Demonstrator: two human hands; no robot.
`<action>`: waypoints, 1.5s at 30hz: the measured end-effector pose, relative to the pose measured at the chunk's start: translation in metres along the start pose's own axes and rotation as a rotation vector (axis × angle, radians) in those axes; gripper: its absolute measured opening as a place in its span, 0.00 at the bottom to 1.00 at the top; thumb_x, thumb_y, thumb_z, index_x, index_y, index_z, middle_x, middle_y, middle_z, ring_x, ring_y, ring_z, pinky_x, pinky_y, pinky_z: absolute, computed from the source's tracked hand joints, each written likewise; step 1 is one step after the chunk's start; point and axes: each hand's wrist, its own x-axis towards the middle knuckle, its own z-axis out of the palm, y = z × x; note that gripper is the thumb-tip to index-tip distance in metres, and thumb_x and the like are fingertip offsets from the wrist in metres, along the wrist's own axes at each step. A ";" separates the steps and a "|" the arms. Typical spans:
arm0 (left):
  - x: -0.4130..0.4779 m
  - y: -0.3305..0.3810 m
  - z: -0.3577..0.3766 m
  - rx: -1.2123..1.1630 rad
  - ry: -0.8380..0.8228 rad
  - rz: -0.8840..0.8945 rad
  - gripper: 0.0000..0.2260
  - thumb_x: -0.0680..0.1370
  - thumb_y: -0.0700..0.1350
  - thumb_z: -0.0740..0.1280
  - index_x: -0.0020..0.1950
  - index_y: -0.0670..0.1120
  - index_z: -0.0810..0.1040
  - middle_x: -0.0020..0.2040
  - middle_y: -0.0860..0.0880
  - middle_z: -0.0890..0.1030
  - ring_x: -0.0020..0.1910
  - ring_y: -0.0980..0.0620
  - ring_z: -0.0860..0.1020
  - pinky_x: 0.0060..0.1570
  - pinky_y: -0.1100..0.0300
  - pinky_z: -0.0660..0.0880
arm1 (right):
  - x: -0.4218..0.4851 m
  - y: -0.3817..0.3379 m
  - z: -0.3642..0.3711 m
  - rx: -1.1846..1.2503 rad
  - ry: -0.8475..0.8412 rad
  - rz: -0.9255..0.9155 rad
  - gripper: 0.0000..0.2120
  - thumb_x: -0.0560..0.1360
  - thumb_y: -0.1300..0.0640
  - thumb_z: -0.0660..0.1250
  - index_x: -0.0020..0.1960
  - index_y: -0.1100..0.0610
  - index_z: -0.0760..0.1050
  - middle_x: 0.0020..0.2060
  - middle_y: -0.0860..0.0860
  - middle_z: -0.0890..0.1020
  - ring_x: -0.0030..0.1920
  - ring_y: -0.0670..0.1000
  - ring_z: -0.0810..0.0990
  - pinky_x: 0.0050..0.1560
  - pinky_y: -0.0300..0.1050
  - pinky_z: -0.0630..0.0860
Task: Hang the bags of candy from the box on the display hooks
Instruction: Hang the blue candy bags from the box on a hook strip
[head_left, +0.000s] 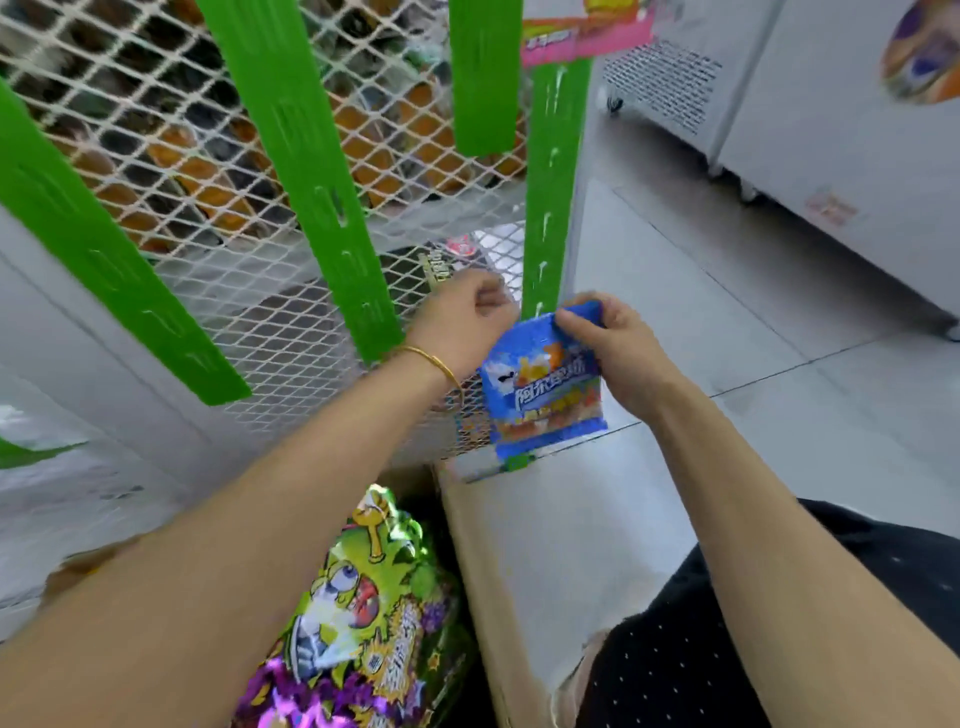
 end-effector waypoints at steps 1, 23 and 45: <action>0.009 0.004 0.008 -0.005 0.048 0.008 0.15 0.75 0.36 0.65 0.61 0.36 0.73 0.51 0.45 0.76 0.50 0.52 0.75 0.54 0.63 0.73 | 0.005 -0.003 -0.003 -0.034 0.025 -0.043 0.09 0.76 0.65 0.64 0.39 0.54 0.71 0.26 0.44 0.77 0.27 0.42 0.75 0.31 0.35 0.72; 0.046 0.019 0.025 0.028 -0.064 -0.290 0.14 0.79 0.54 0.58 0.44 0.44 0.70 0.42 0.42 0.73 0.41 0.48 0.73 0.44 0.55 0.67 | 0.034 0.006 0.004 -0.516 0.271 -0.353 0.07 0.77 0.59 0.63 0.41 0.56 0.68 0.34 0.45 0.71 0.40 0.50 0.70 0.39 0.38 0.61; -0.118 -0.074 -0.067 0.172 0.076 -0.137 0.16 0.75 0.34 0.65 0.61 0.43 0.74 0.60 0.48 0.76 0.61 0.50 0.73 0.63 0.56 0.69 | -0.072 0.053 0.089 -0.591 0.029 -0.200 0.09 0.75 0.64 0.63 0.55 0.58 0.72 0.49 0.51 0.75 0.45 0.51 0.76 0.47 0.46 0.73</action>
